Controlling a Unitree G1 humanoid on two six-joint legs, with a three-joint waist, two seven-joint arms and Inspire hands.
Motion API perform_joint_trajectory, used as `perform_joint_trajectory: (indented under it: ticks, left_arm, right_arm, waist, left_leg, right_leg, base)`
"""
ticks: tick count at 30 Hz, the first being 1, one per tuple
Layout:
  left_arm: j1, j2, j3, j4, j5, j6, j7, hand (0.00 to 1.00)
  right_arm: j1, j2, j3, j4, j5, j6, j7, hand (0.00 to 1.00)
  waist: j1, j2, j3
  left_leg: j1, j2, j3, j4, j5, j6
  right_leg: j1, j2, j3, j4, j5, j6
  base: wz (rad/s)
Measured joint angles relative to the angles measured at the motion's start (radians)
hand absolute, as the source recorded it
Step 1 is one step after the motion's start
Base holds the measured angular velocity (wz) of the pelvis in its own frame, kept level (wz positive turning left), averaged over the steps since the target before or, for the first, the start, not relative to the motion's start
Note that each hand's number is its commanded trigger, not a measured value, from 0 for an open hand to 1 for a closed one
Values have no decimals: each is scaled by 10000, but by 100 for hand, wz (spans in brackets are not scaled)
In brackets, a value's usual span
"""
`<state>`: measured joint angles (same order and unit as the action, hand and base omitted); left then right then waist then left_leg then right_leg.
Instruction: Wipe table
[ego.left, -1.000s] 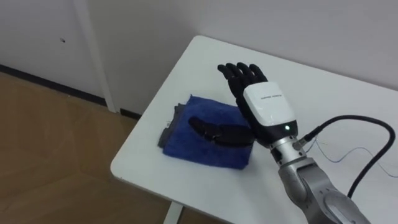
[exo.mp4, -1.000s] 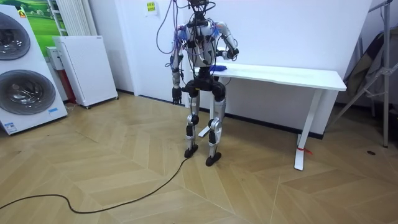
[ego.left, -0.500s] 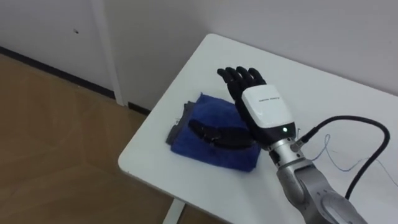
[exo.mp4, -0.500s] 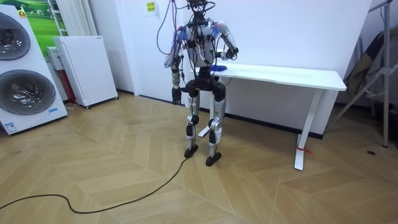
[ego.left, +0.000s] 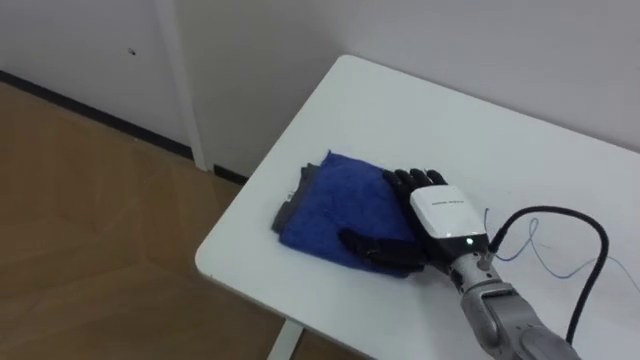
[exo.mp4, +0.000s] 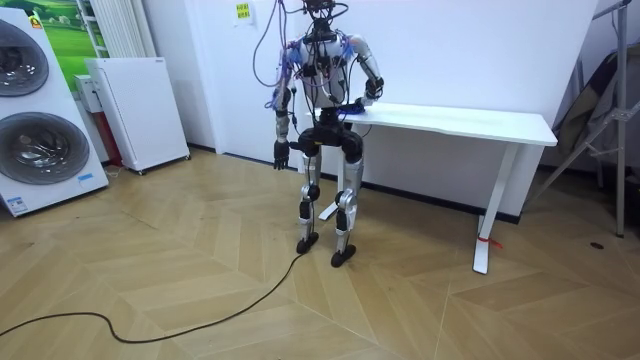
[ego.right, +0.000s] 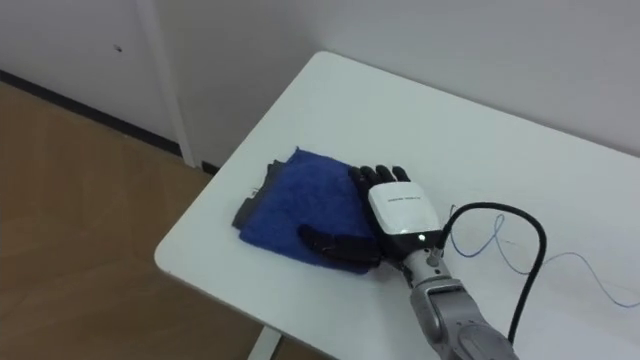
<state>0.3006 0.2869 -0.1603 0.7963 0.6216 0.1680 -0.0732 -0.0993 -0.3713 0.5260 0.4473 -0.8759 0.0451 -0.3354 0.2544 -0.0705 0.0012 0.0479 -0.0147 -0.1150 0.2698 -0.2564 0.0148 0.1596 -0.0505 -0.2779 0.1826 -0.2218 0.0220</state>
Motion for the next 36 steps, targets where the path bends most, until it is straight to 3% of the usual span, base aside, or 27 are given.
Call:
perform_joint_trajectory:
  ticks: [3,5,6,8,9,10,20,22,36]
  left_arm:
    - [-32,-18,-1,-32,2,-1,-3,0]
    - [11,-17,-1,-112,13,2,-78,0]
    - [27,-18,-2,-147,14,2,-97,0]
    - [55,-23,-5,-349,27,14,-221,0]
    - [61,-23,-7,-399,27,15,-239,0]
    - [61,-23,-7,-479,26,16,-256,0]
    - [204,-11,17,-770,8,134,-421,0]
    - [245,-9,21,-769,8,144,-438,0]
    - [311,-2,53,-770,10,239,-663,0]
  right_arm:
    - [7,106,-1,232,242,1,3,0]
    - [8,108,-3,252,290,-6,11,2]
    - [8,105,-7,262,301,-8,15,43]
    - [7,105,-38,261,347,-8,75,69]
    - [7,105,-42,260,363,-8,86,92]
    - [7,105,-61,232,426,-9,90,100]
    - [197,50,-623,-783,438,-84,202,100]
    - [316,50,-694,-884,440,-228,186,100]
    - [457,52,-769,-1041,411,-212,257,100]
  waist:
    - [-3,65,-6]
    - [-56,133,30]
    - [-64,136,25]
    - [-104,129,21]
    - [-128,124,18]
    - [-168,124,16]
    - [-397,2,-84]
    - [-433,3,-84]
    - [-471,-4,-64]
  left_leg:
    - [79,-2,4,-14,1,-1]
    - [110,-3,1,-14,1,-1]
    - [107,-6,0,-11,1,-1]
    - [39,-11,-43,32,2,-3]
    - [24,-14,-57,36,3,-5]
    - [-13,-17,-75,35,8,-12]
    - [-37,-21,-83,48,8,-15]
    - [-29,-31,-98,47,8,-14]
    - [98,-28,-90,20,7,-15]
  right_leg:
    - [71,-4,1,1,0,0]
    - [144,-7,-11,-3,0,0]
    - [146,-9,-23,-3,0,1]
    - [138,-15,-154,-2,-1,1]
    - [138,-20,-204,-1,-1,1]
    - [138,-24,-268,1,-1,1]
    - [163,-23,-335,13,-2,3]
    - [182,-29,-326,13,-2,3]
    - [291,-32,-284,12,-4,6]
  base:
    - [0]
    - [0]
    - [4]
    - [7]
    - [11]
    - [10]
    - [1]
    - [4]
    - [0]
